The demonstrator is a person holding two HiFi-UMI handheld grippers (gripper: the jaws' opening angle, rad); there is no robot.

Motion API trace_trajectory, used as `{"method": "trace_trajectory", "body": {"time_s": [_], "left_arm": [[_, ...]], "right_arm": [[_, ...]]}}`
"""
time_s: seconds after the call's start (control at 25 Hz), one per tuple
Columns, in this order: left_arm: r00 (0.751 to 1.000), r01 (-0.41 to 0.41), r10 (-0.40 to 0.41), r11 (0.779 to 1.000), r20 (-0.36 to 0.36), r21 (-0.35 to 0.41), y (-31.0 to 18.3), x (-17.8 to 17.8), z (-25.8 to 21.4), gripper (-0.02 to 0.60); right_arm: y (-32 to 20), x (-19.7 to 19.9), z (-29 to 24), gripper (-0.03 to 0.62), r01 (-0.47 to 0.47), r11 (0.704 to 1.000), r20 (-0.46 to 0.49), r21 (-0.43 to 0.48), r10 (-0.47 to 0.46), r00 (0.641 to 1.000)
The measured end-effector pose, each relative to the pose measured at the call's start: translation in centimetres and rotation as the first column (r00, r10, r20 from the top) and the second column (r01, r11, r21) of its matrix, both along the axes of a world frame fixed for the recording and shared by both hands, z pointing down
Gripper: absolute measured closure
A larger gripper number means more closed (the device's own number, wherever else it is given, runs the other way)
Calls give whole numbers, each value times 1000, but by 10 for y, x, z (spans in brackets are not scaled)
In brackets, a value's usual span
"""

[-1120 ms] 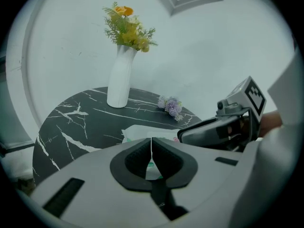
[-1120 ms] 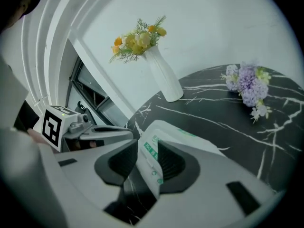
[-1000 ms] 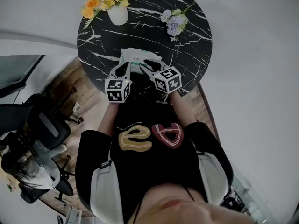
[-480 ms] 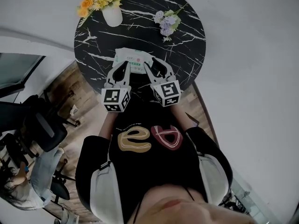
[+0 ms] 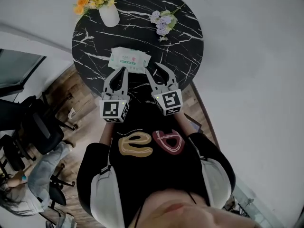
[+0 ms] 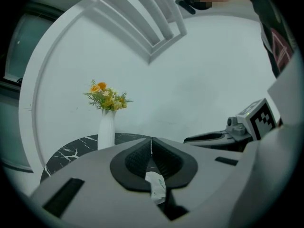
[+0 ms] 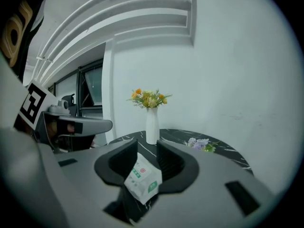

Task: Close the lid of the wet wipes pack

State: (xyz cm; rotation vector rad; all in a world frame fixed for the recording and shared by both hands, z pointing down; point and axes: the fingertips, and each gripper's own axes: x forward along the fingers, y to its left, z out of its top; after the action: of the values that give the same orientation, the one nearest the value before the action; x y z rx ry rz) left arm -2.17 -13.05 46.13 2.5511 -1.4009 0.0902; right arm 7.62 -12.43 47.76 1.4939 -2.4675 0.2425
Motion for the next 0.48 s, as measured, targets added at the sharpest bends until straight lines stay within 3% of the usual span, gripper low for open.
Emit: {"method": "trace_trajectory", "body": {"time_s": [0.2, 0.48], "left_arm": [[1000, 29, -29, 1000, -2, 7, 11, 5, -2, 561], [999, 45, -44, 998, -10, 33, 15, 14, -12, 561]], "right_arm": [[7, 6, -7, 486, -2, 999, 7, 33, 1, 1000], [13, 10, -9, 572, 1, 999, 6, 53, -2, 1000]]}}
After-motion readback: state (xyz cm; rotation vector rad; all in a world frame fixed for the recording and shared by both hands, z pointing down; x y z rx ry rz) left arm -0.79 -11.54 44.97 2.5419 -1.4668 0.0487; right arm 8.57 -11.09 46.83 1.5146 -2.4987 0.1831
